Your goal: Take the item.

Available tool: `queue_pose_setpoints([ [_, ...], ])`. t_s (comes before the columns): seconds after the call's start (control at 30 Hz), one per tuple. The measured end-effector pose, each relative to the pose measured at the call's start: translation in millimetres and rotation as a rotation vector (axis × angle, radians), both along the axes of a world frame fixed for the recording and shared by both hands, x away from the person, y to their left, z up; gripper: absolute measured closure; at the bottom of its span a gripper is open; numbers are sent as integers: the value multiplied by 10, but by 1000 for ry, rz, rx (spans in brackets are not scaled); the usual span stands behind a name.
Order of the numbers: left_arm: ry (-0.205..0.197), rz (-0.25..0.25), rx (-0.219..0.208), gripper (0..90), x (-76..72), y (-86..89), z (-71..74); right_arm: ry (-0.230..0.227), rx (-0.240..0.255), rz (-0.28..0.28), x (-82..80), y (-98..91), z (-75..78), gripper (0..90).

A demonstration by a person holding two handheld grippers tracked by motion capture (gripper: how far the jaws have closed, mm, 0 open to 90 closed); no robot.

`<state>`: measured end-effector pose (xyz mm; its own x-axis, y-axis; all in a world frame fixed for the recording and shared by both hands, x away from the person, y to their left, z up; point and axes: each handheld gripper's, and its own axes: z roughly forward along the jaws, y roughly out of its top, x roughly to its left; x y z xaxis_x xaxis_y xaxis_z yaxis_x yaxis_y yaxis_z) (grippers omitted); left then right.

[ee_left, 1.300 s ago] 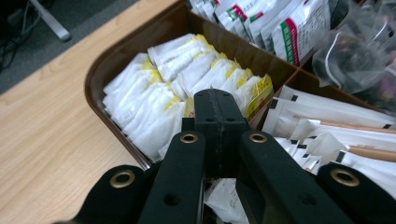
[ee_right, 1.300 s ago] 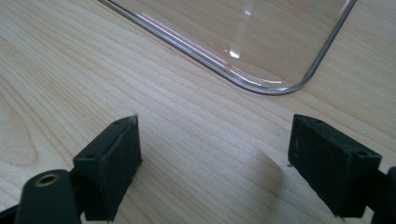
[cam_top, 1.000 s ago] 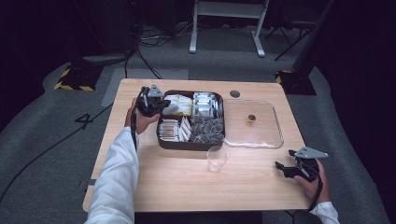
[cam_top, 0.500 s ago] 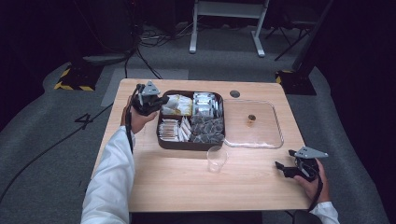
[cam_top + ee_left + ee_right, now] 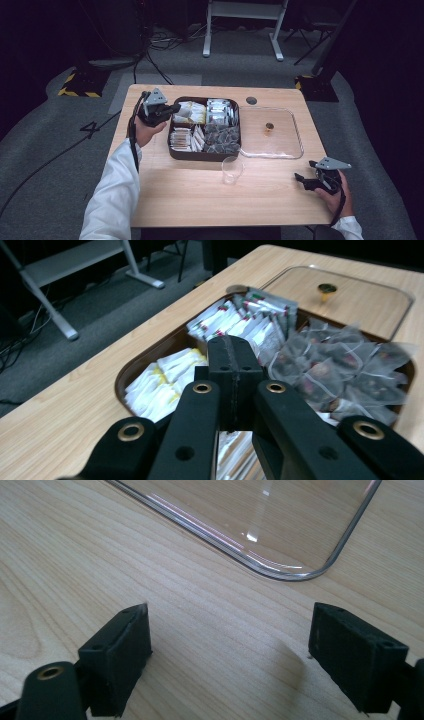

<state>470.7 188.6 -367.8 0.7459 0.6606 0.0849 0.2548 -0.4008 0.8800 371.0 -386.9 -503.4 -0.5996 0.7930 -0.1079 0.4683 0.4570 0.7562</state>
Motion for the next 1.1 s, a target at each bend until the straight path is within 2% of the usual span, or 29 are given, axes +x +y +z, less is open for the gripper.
queue_pose_setpoints([
  [0.1,-5,-18,-14,900,-70,-25,36,0,0,0,0,0,0,174],
  [0.27,-22,-47,-6,900,-182,-60,102,1,0,0,1,-1,0,174],
  [0.57,-29,-92,-31,900,-367,-129,158,1,0,-1,1,-1,0,173],
  [0.73,-24,-138,-44,900,-474,-209,167,1,0,0,1,-1,0,173],
  [0.8,-27,-156,-29,900,-520,-256,163,1,0,0,1,-1,0,173],
  [1.1,-18,-243,-39,900,-700,-454,151,1,0,0,1,-1,0,173],
])
